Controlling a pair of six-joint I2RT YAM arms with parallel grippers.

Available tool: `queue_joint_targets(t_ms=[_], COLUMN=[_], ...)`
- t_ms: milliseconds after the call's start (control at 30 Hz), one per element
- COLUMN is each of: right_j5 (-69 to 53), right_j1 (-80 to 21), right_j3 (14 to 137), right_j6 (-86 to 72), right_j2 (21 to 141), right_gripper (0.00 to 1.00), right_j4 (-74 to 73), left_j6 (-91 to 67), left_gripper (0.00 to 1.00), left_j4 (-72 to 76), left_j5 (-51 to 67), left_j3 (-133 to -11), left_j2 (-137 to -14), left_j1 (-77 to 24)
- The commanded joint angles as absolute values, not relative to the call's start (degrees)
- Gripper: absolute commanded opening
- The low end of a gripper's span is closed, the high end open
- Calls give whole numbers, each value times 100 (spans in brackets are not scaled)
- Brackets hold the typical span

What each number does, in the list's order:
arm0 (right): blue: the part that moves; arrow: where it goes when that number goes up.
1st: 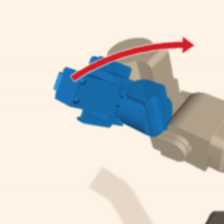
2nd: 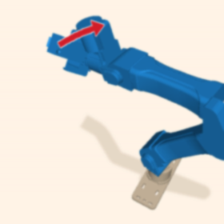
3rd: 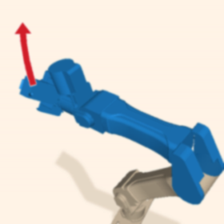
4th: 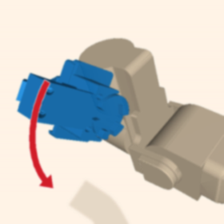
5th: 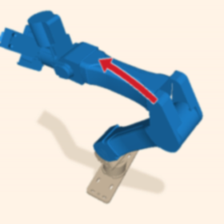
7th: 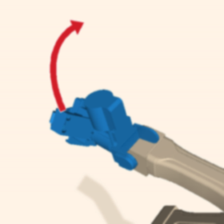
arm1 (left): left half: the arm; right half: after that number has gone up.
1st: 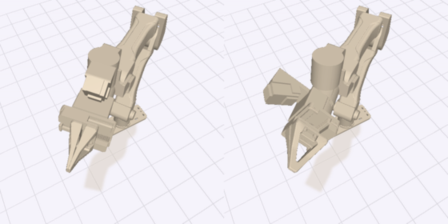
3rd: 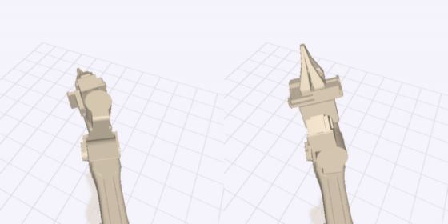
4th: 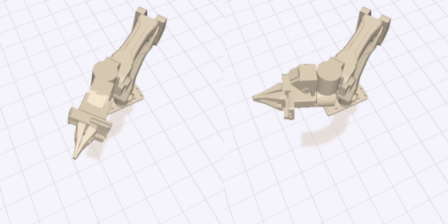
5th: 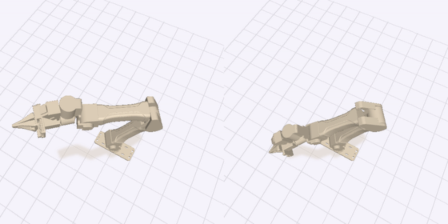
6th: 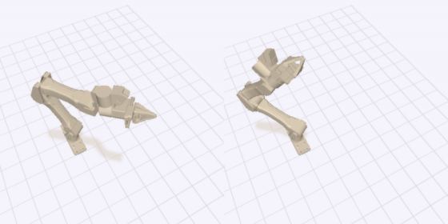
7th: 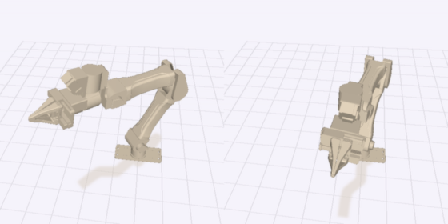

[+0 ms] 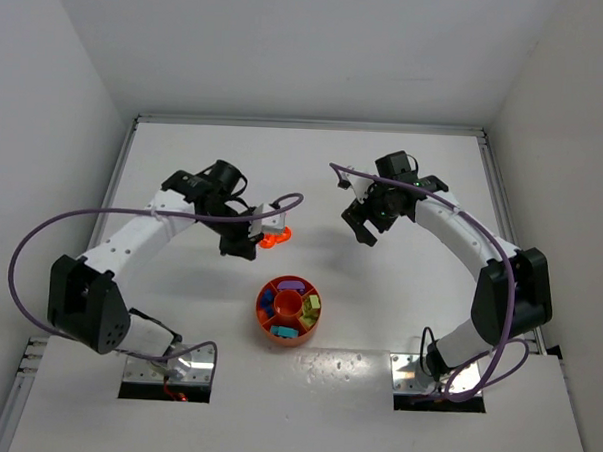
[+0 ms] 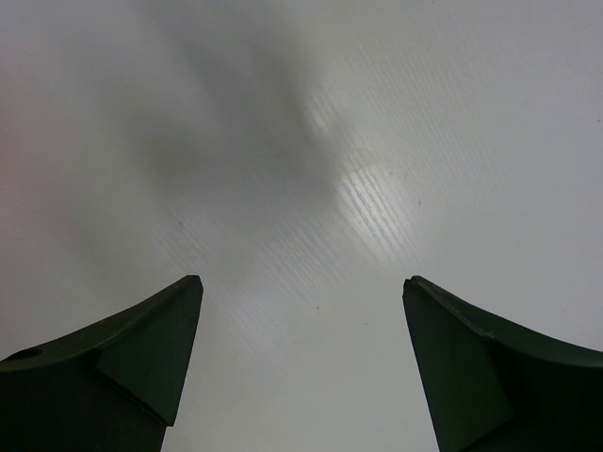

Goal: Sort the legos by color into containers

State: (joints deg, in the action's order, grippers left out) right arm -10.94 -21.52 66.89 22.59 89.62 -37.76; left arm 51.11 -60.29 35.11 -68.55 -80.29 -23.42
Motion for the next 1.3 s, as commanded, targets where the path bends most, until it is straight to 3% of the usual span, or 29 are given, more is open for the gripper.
queue_joint_targets(t_ms=[0,633,867,1067,1267], right_j5=[-1134,-1134,-1134,-1134,-1335], right_j1=[-2171,-2171,-2171,-2171,-2223], right_j3=[6891,6838,6838,6838,6960], right_j6=[2320,2373,2373,2373,2259], right_j2=[8912,8754,8701,8701,8806], right_gripper=[87,86,86,86,86], right_j4=[-3683,-3735,-3735,-3735,-3735], left_j6=[5810,4825,4668,4614,4343], left_gripper=[3,7,35,44,43], left_j4=[-7259,-6513,-6240,-6126,-5934], left_j5=[4244,3639,3402,3296,3427], left_j3=[-6970,-6363,-6258,-6258,-6591], left_j2=[-7920,-7506,-7559,-7611,-7497], left_j1=[-2530,-4474,-4746,-4746,-4046])
